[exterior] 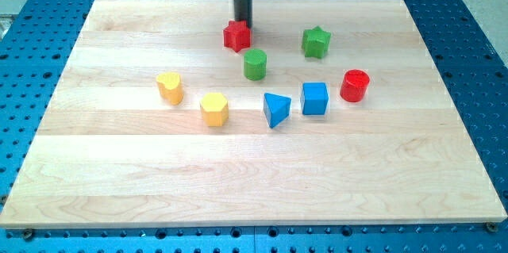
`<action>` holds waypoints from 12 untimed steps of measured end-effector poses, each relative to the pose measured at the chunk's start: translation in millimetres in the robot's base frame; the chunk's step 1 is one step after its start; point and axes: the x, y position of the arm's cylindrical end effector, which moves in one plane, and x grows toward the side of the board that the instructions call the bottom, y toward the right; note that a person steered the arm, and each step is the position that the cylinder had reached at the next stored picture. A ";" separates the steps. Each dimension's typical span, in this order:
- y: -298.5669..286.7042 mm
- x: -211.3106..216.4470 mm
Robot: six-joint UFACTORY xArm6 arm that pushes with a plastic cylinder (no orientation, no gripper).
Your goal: Nudge the green star a bit up
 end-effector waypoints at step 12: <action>131.0 117.5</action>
